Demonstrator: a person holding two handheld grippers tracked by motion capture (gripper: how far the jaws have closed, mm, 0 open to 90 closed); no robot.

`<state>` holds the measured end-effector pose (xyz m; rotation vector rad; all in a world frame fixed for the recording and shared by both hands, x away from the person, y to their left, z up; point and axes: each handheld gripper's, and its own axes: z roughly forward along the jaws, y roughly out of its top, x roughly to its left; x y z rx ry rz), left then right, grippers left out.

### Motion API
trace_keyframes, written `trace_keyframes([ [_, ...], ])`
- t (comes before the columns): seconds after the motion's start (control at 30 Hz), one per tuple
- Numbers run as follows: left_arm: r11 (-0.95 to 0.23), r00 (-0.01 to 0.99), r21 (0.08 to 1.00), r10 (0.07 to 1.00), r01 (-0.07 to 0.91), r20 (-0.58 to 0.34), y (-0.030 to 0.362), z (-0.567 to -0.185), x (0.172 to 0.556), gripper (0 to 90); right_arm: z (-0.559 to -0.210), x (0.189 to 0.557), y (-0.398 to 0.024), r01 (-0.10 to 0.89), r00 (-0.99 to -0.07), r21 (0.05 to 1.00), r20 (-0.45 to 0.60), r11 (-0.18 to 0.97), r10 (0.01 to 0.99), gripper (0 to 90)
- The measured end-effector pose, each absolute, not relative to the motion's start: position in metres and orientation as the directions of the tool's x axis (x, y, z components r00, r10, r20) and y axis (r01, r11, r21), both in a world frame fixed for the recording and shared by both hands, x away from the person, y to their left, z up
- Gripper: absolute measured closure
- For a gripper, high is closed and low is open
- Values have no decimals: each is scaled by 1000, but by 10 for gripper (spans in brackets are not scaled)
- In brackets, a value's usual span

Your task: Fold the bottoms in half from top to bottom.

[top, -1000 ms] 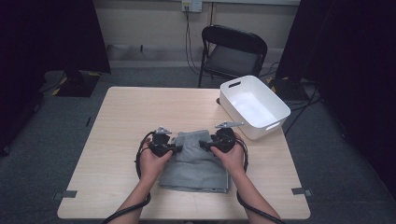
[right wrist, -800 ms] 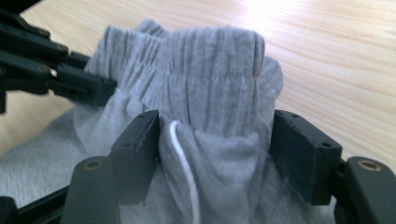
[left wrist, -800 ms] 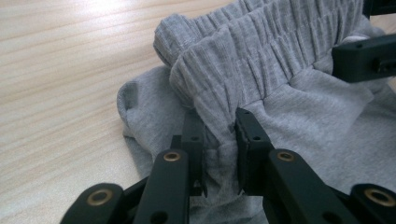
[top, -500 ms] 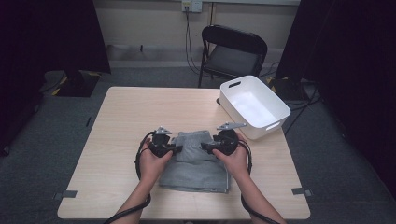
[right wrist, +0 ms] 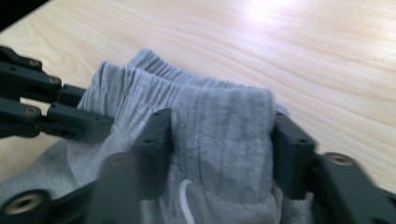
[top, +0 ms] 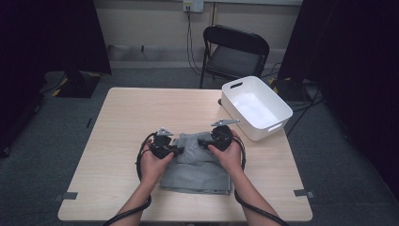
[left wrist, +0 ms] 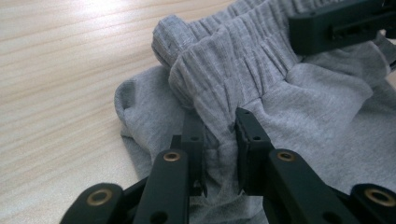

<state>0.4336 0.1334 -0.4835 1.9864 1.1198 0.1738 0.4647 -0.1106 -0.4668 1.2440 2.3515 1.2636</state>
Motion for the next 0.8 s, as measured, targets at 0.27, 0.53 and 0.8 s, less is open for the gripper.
trace_keyframes([
  [0.27, -177, 538, 746, 797, 643, -275, 136, -473, 441, 426, -467, 464, -115, 576, -650, 769, 227, 276, 725, 675],
  [0.53, -160, 521, 710, 789, 686, -326, 131, -474, 454, 583, -467, 460, -117, 567, -655, 781, 235, 262, 718, 794],
  [0.8, -191, 564, 721, 762, 666, -319, 129, -462, 450, 754, -461, 455, -119, 551, -661, 796, 234, 250, 713, 808],
])
